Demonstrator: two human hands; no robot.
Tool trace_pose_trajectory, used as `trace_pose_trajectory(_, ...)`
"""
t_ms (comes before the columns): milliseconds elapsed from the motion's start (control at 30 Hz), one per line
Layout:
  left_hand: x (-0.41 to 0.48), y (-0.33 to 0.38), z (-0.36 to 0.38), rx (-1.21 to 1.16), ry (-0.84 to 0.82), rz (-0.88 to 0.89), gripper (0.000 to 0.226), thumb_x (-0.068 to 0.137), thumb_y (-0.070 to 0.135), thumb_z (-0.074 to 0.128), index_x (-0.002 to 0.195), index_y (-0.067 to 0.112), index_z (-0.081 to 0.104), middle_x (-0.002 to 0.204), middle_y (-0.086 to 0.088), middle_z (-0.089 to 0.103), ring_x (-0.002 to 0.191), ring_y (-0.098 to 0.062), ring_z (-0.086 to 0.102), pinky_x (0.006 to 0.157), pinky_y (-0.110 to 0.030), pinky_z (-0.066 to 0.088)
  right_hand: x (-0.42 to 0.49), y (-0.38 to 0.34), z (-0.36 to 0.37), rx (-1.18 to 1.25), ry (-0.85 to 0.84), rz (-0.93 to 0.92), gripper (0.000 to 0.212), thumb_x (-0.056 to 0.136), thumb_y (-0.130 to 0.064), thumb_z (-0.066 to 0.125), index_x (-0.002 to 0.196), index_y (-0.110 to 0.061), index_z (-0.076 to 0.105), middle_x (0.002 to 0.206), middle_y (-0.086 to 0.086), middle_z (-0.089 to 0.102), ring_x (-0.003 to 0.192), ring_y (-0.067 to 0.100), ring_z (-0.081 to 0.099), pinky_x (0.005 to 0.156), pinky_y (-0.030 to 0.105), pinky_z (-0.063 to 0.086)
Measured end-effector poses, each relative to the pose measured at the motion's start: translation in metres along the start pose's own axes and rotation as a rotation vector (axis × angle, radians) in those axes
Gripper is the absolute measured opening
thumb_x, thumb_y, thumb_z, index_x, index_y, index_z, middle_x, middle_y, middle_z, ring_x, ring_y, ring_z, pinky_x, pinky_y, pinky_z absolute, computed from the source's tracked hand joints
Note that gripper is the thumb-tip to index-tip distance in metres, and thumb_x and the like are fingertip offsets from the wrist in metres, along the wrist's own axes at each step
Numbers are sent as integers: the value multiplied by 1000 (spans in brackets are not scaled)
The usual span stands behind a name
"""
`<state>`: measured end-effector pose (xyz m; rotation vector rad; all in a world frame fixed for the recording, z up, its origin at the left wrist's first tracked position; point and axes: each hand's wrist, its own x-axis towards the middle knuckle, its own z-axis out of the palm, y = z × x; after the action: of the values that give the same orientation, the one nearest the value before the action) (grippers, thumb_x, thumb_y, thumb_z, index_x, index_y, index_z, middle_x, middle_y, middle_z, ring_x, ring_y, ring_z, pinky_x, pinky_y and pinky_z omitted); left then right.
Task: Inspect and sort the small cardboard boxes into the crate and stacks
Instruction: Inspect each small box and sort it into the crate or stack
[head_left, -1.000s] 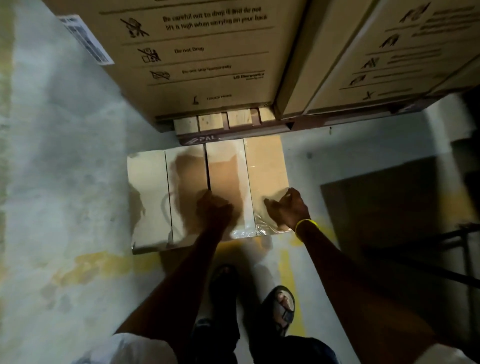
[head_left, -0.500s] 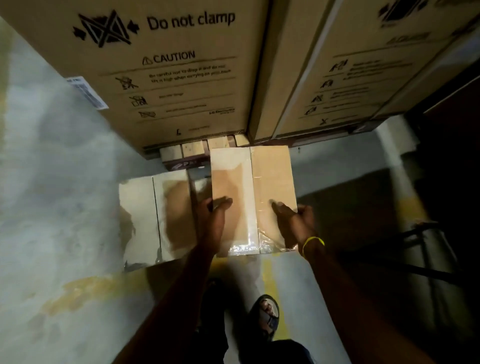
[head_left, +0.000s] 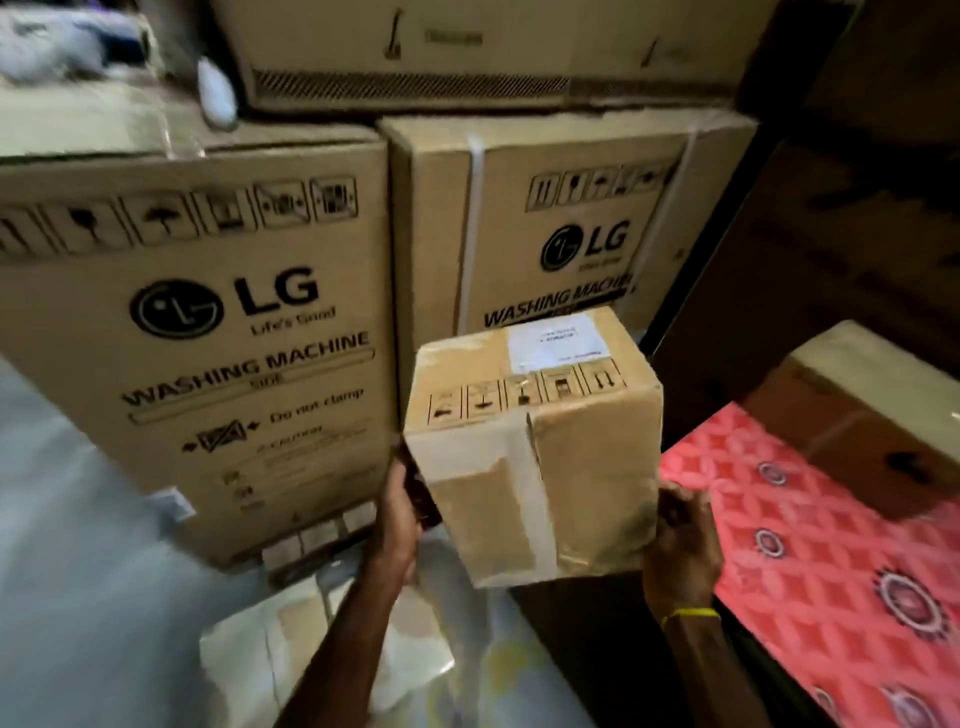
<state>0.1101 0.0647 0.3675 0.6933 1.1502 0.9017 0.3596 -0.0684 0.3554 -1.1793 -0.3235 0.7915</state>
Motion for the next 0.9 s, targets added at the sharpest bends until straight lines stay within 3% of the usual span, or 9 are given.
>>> trace_pose_trajectory(167, -45, 69, 64, 157, -280, 17, 83, 79, 93, 39, 127, 31, 63, 115, -7, 68, 112, -38, 63, 102, -64, 52, -35, -117, -13, -98, -32, -38, 111, 44, -88, 83, 118, -7, 74, 103, 0, 80, 108, 23, 67, 95, 40, 48)
trace_pose_trajectory(267, -63, 81, 100, 242, -489, 49, 98, 53, 100, 54, 125, 36, 68, 113, 0, 72, 110, -29, 66, 97, -54, 55, -61, -164, -26, -217, -3, 20, 99, 44, -95, 71, 118, -29, 72, 114, -3, 78, 113, 24, 66, 97, 49, 47)
trace_pose_trajectory(367, -75, 75, 136, 340, -696, 72, 87, 57, 93, 66, 124, 38, 73, 120, 3, 77, 112, -22, 71, 93, -46, 59, -87, -201, -57, -172, 42, 102, 101, 47, -95, 68, 126, -31, 70, 126, 2, 76, 122, 33, 65, 96, 69, 50)
trace_pose_trajectory(467, -87, 64, 174, 354, -872, 76, 59, 72, 58, 77, 114, 16, 77, 117, -8, 79, 106, -25, 75, 90, -42, 59, -109, -226, -97, -144, 148, 74, 100, 28, -90, 81, 112, -37, 79, 107, -4, 82, 113, 35, 68, 96, 78, 47)
trace_pose_trajectory(533, -92, 53, 201, 421, -917, 101, 67, 54, 52, 91, 95, 1, 75, 112, -25, 74, 100, -38, 68, 90, -43, 53, -125, -239, -120, -189, 196, 58, 101, 22, -83, 87, 112, -39, 79, 105, -5, 82, 112, 29, 71, 98, 72, 47)
trace_pose_trajectory(600, -107, 42, 229, 515, -980, 175, 43, 45, 40, 84, 71, 7, 75, 88, -10, 79, 81, -22, 70, 68, -25, 55, -139, -250, -140, -240, 250, 40, 108, 30, -76, 90, 126, -32, 71, 112, -6, 81, 108, 17, 76, 97, 64, 51)
trace_pose_trajectory(667, -134, 27, 267, 578, -1064, 174, 38, 49, 29, 71, 82, 14, 79, 80, 6, 76, 76, -13, 66, 61, -19, 53, -151, -258, -163, -228, 338, -40, 99, 42, -65, 92, 129, -25, 69, 114, -3, 81, 103, 14, 79, 93, 58, 55)
trace_pose_trajectory(767, -170, 6, 305, 625, -1192, 144, 52, 60, 23, 62, 109, 30, 77, 89, 1, 72, 77, -10, 61, 73, -32, 51, -165, -263, -197, -151, 481, -209, 82, 55, -44, 94, 127, -10, 71, 111, 9, 81, 100, 26, 80, 85, 44, 63)
trace_pose_trajectory(900, -218, -17, 340, 616, -1159, 228, 34, 74, 28, 77, 104, 13, 74, 84, -4, 71, 71, -15, 67, 58, -24, 57, -177, -262, -241, -154, 543, -298, 65, 61, -25, 91, 118, -4, 68, 98, 8, 83, 85, 18, 81, 68, 24, 63)
